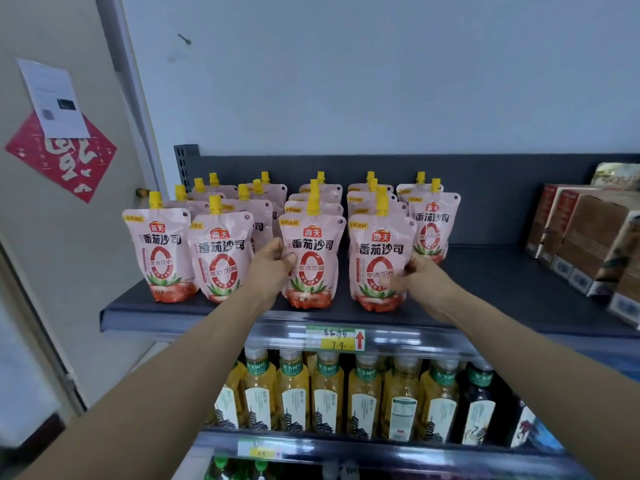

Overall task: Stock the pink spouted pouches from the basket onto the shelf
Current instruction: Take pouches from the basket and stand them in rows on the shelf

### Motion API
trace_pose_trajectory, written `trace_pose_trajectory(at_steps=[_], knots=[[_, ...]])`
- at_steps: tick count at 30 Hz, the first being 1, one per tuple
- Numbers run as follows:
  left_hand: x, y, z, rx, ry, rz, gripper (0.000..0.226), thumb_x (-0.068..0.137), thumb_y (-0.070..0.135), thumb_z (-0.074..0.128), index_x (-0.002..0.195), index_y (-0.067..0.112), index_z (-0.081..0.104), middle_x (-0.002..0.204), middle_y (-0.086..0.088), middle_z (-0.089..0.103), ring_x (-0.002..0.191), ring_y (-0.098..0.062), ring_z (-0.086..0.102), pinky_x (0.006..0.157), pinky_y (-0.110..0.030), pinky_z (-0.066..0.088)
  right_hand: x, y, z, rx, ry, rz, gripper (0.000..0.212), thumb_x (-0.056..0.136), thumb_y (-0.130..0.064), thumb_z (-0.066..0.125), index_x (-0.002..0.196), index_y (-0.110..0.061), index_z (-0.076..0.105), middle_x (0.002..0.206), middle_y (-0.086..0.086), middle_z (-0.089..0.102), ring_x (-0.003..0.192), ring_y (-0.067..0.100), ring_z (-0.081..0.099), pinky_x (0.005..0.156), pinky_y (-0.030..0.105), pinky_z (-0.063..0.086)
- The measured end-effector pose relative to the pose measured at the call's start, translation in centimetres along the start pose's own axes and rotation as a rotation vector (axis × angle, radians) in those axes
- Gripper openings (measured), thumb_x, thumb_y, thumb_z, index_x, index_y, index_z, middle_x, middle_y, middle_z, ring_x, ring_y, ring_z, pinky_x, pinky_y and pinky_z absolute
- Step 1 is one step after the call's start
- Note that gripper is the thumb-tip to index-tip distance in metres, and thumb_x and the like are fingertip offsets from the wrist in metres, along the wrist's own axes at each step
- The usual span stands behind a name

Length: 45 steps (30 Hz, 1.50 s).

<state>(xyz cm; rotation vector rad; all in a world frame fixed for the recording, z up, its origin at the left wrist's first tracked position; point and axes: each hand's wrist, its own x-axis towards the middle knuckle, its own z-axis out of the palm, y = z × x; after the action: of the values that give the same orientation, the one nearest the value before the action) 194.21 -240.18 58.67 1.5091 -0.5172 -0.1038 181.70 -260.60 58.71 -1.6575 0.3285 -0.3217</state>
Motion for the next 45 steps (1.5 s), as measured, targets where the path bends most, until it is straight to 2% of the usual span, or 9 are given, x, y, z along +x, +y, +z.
trace_pose_trajectory(at_steps=[3, 8, 11, 18, 29, 32, 38, 41, 45], knots=[[0.0, -0.1, -0.1, -0.003, 0.025, -0.010, 0.030, 0.095, -0.005, 0.039, 0.084, 0.017, 0.056, 0.088, 0.005, 0.064, 0.083, -0.007, 0.060, 0.069, -0.020, 0.051, 0.2, 0.3, 0.4, -0.005, 0.042, -0.013, 0.052, 0.076, 0.011, 0.067, 0.123, -0.010, 0.055, 0.121, 0.010, 0.064, 0.113, 0.027, 0.058, 0.098, 0.042, 0.047], [0.3, -0.6, -0.1, -0.013, 0.039, -0.048, 0.020, 0.096, -0.004, 0.037, 0.097, 0.009, 0.052, 0.088, 0.001, 0.063, 0.094, -0.017, 0.057, 0.078, -0.026, 0.052, 0.5, 0.3, 1.0, 0.025, 0.059, -0.029, 0.050, 0.077, 0.011, 0.066, 0.122, -0.009, 0.056, 0.116, 0.008, 0.064, 0.113, 0.026, 0.058, 0.094, 0.038, 0.048], [0.1, -0.3, -0.1, -0.002, 0.043, -0.077, 0.021, 0.097, -0.002, 0.037, 0.102, 0.011, 0.051, 0.092, 0.000, 0.063, 0.098, -0.018, 0.057, 0.074, -0.023, 0.051, 0.5, 0.7, 1.1, 0.060, 0.062, -0.038, 0.052, 0.077, 0.011, 0.066, 0.123, -0.010, 0.055, 0.120, 0.007, 0.062, 0.115, 0.025, 0.057, 0.094, 0.036, 0.047], [-1.1, 0.8, -0.7, 0.371, 0.050, -0.066, 0.034, 0.093, 0.003, 0.049, 0.127, 0.006, 0.049, 0.121, -0.004, 0.059, 0.110, -0.016, 0.053, 0.088, -0.025, 0.042, -0.2, 1.0, 1.7, -0.075, 0.173, -0.041, 0.052, 0.077, -0.001, 0.071, 0.125, -0.009, 0.051, 0.122, 0.004, 0.060, 0.105, 0.018, 0.057, 0.086, 0.030, 0.046], [-3.7, 2.7, -0.3, 0.609, 0.085, -0.015, 0.036, 0.096, 0.017, 0.047, 0.128, 0.001, 0.043, 0.124, -0.014, 0.058, 0.114, -0.027, 0.054, 0.086, -0.028, 0.041, -2.9, 0.1, 1.7, -0.222, 0.340, -0.115, 0.056, 0.083, -0.009, 0.068, 0.133, -0.007, 0.042, 0.132, 0.006, 0.053, 0.110, 0.017, 0.051, 0.094, 0.029, 0.042], [-4.7, 3.3, -0.1, 0.622, 0.091, -0.025, 0.044, 0.094, 0.010, 0.050, 0.135, 0.002, 0.036, 0.131, -0.014, 0.053, 0.119, -0.027, 0.051, 0.088, -0.027, 0.039, -4.3, -0.1, 1.6, -0.267, 0.410, -0.159, 0.058, 0.085, -0.014, 0.066, 0.137, -0.007, 0.040, 0.139, 0.006, 0.048, 0.124, 0.021, 0.047, 0.097, 0.029, 0.038], [-7.4, 3.6, 0.7, 0.631, 0.116, 0.028, 0.040, 0.092, 0.003, 0.050, 0.130, 0.003, 0.037, 0.127, -0.016, 0.052, 0.094, -0.017, 0.048, 0.062, -0.007, 0.038, -8.2, -0.2, 1.9, -0.339, 0.444, -0.296, 0.046, 0.089, -0.018, 0.062, 0.131, -0.010, 0.047, 0.135, 0.003, 0.051, 0.124, 0.016, 0.047, 0.104, 0.029, 0.037], [-9.6, 3.5, 1.4, 0.620, 0.143, 0.065, 0.039, 0.092, 0.003, 0.049, 0.130, 0.002, 0.040, 0.129, -0.015, 0.050, 0.109, -0.021, 0.050, 0.083, -0.015, 0.038, -10.4, 0.7, 2.2, -0.384, 0.411, -0.346, 0.035, 0.089, -0.017, 0.061, 0.124, -0.013, 0.053, 0.126, 0.001, 0.056, 0.111, 0.010, 0.050, 0.096, 0.022, 0.038], [-13.2, 2.2, 2.6, 0.630, 0.097, 0.047, 0.032, 0.091, 0.003, 0.050, 0.123, 0.002, 0.047, 0.117, -0.010, 0.054, 0.104, -0.019, 0.051, 0.082, -0.022, 0.037, -13.5, 3.3, 2.7, -0.436, 0.291, -0.314, 0.027, 0.091, -0.017, 0.059, 0.117, -0.012, 0.057, 0.117, 0.000, 0.059, 0.103, 0.009, 0.052, 0.092, 0.022, 0.041]])
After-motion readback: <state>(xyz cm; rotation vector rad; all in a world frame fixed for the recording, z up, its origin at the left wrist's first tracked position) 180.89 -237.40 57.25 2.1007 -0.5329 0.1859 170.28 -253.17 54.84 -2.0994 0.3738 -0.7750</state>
